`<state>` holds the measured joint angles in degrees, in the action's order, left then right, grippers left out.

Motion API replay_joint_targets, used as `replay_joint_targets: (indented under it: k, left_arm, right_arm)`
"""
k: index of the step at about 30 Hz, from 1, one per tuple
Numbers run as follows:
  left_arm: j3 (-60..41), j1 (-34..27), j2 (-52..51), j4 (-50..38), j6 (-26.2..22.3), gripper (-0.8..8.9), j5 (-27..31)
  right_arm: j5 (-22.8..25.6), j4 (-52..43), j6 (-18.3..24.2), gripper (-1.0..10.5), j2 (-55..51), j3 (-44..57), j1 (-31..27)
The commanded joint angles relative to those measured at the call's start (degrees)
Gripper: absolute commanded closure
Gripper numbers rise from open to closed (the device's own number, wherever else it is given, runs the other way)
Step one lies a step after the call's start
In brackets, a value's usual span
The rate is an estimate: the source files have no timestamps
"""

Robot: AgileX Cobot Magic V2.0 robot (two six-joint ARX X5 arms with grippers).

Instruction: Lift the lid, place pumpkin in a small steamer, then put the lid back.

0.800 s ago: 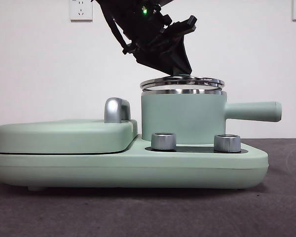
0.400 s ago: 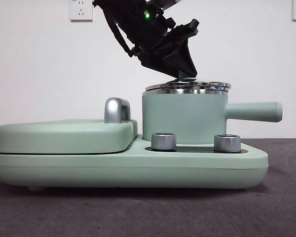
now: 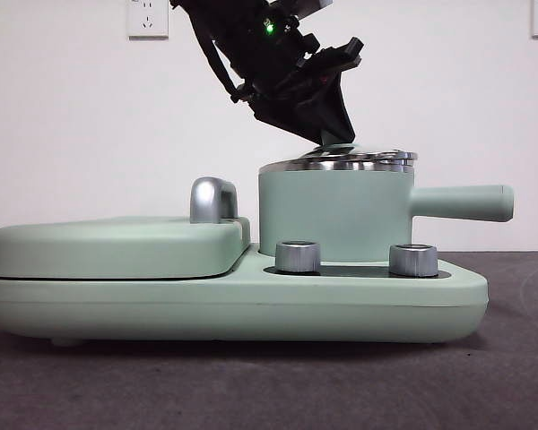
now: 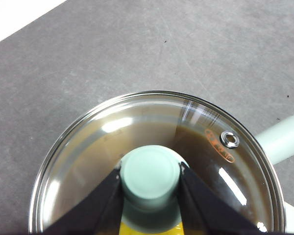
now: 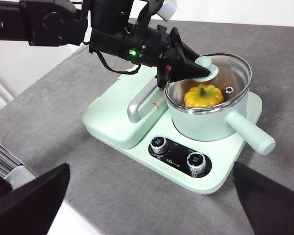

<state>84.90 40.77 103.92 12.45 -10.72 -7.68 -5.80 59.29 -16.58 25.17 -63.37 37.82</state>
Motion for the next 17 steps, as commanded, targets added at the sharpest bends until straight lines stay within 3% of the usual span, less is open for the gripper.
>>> replay_joint_targets:
  k: [1,17]
  left_arm:
    - [0.87,0.48,1.42,1.22,-0.55,7.95,0.44]
    - [4.07,0.50,1.31,2.56,1.36,7.95,0.44]
  right_arm:
    - [0.26,-0.79,-0.81,4.1,0.13,-0.79,0.39]
    - [0.26,-1.01,-1.05,4.1,0.13,-0.79,0.39]
